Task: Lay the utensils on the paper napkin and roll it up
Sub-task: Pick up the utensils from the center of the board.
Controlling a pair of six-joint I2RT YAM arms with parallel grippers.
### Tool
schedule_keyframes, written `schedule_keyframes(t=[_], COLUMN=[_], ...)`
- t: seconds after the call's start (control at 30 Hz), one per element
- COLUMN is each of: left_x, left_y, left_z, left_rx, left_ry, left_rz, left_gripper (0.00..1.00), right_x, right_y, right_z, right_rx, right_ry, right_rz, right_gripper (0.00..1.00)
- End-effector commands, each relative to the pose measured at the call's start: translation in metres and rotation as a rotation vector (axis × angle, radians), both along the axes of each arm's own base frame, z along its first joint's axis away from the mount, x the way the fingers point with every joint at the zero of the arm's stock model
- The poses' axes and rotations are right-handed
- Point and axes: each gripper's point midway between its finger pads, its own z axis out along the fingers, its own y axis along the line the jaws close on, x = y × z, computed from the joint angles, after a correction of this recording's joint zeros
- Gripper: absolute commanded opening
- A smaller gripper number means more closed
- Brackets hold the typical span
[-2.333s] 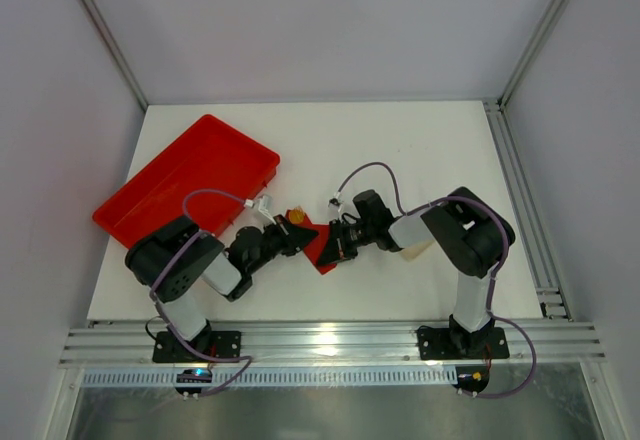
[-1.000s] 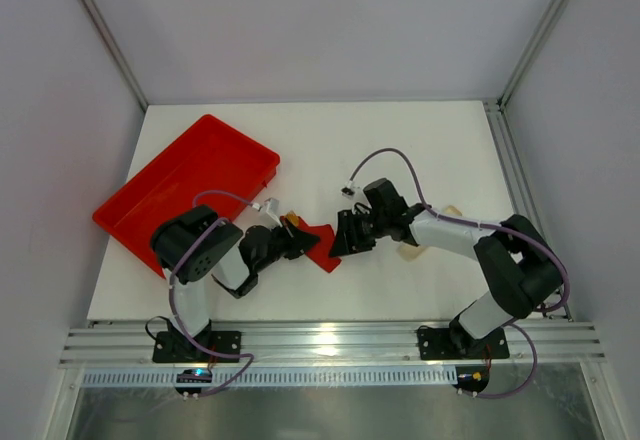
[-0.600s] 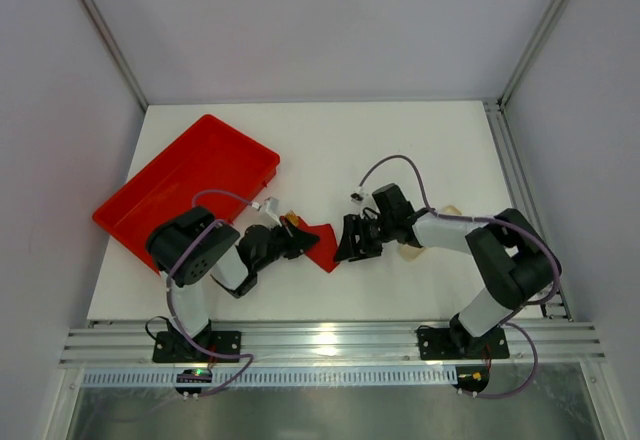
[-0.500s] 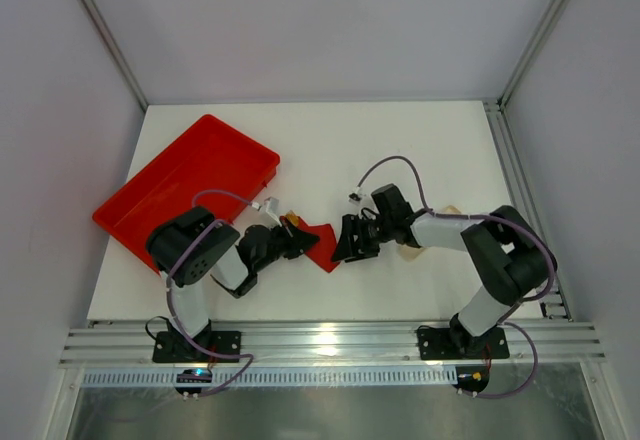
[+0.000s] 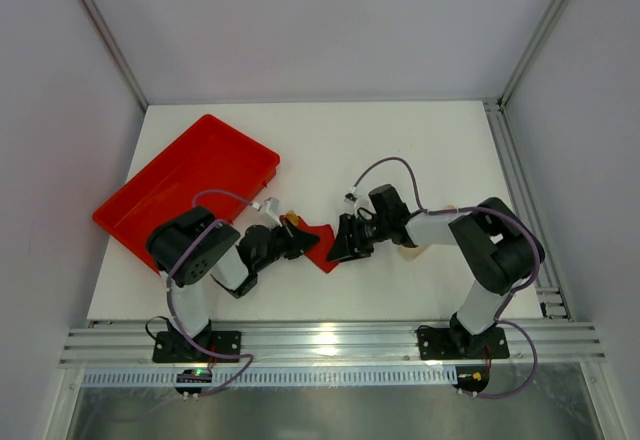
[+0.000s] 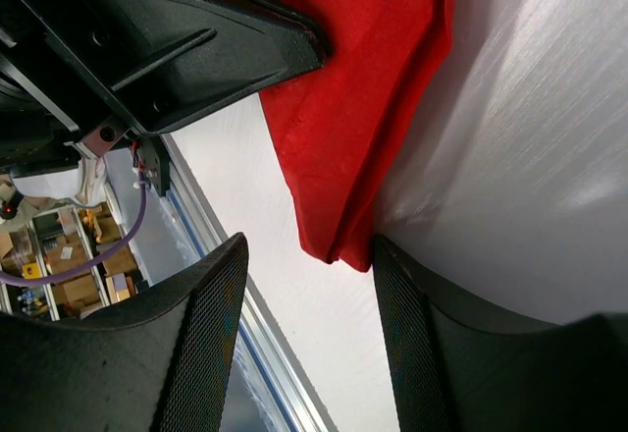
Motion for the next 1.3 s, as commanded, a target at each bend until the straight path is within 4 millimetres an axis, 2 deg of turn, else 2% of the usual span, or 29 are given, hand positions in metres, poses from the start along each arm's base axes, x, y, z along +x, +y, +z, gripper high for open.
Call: schedule_keyframes(t=[0.0, 0.17, 0.27, 0.57, 0.7, 0.83, 1.13, 1.27], left_x=[0.003, 0.002, 0.002, 0.002, 0.001, 0.0, 0.0, -0.001], left_y=[-0.002, -0.002, -0.002, -0.002, -0.002, -0.001, -0.001, -0.002], left_z=[0.005, 0.005, 0.005, 0.006, 0.006, 0.005, 0.01, 0.015], left_rx=[0.001, 0.0, 0.0, 0.0, 0.003, 0.007, 0.013, 0.01], left_ry=[-0.046, -0.045, -0.046, -0.05, -0.051, -0.05, -0.062, -0.072], left_rz=[-0.002, -0.003, -0.005, -0.004, -0.006, -0.009, -0.015, -0.024], left_gripper=[0.0, 0.0, 0.0, 0.0, 0.0, 0.0, 0.0, 0.0], right_x=[-0.002, -0.002, -0.002, -0.001, -0.001, -0.001, 0.0, 0.0], right_y=[-0.004, -0.002, -0.002, -0.007, -0.007, -0.004, 0.0, 0.001], right_z=[-0.017, -0.021, -0.025, -0.035, -0.039, -0.04, -0.034, -0.032], right_rx=[-0.035, -0.023, -0.025, -0.063, -0.067, -0.066, -0.037, -0.026], right_ry=[0.012, 0.025, 0.027, 0.0, 0.003, -0.002, -0.008, -0.003], right_rz=[-0.016, -0.015, -0.013, -0.011, -0.008, -0.006, 0.0, -0.004], right_gripper=[0.58, 0.55, 0.49, 0.42, 0.31, 0.28, 0.05, 0.04])
